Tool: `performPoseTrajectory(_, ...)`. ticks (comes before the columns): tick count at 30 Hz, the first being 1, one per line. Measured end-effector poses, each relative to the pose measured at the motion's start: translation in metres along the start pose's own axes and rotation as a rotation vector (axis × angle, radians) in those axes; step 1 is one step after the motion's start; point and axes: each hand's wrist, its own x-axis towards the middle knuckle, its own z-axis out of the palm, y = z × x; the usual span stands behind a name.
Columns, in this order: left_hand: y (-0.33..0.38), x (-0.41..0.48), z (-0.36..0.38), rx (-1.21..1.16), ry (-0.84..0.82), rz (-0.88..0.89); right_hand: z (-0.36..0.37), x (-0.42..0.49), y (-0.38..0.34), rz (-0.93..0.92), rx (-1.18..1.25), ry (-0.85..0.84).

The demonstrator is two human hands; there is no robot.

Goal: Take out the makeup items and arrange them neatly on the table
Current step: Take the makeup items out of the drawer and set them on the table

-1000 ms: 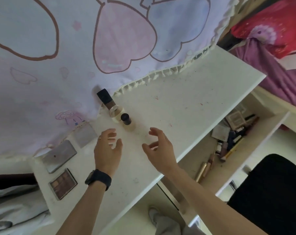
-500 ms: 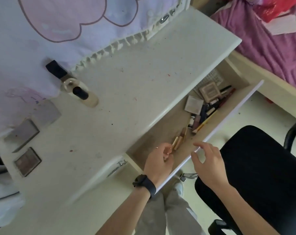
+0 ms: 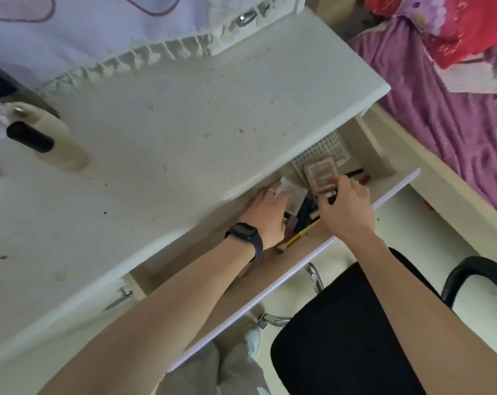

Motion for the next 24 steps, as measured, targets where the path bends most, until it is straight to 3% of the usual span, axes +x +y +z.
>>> performPoseTrajectory(5,0.0,0.038,0.012,0.346,-0.026,0.14,0.01,0.042,0.008,0.034,-0.236,-0.151)
performPoseTrajectory(13,-0.007,0.042,0.014,0.468,-0.006,0.183,0.031,0.074,0.001,0.145,-0.261,-0.127)
performPoseTrajectory(15,-0.007,0.032,0.014,0.385,-0.025,0.132,0.029,0.075,0.002,0.165,-0.259,-0.152)
performPoseTrajectory(19,-0.006,0.011,0.006,-0.048,-0.021,-0.018,0.012,0.073,-0.001,0.216,-0.169,-0.153)
performPoseTrajectory(22,0.0,-0.013,-0.001,-0.335,0.01,-0.068,-0.015,0.057,-0.007,0.212,0.082,-0.171)
performPoseTrajectory(24,0.005,-0.035,-0.012,-0.527,0.034,-0.108,-0.039,0.034,-0.011,0.21,0.389,-0.223)
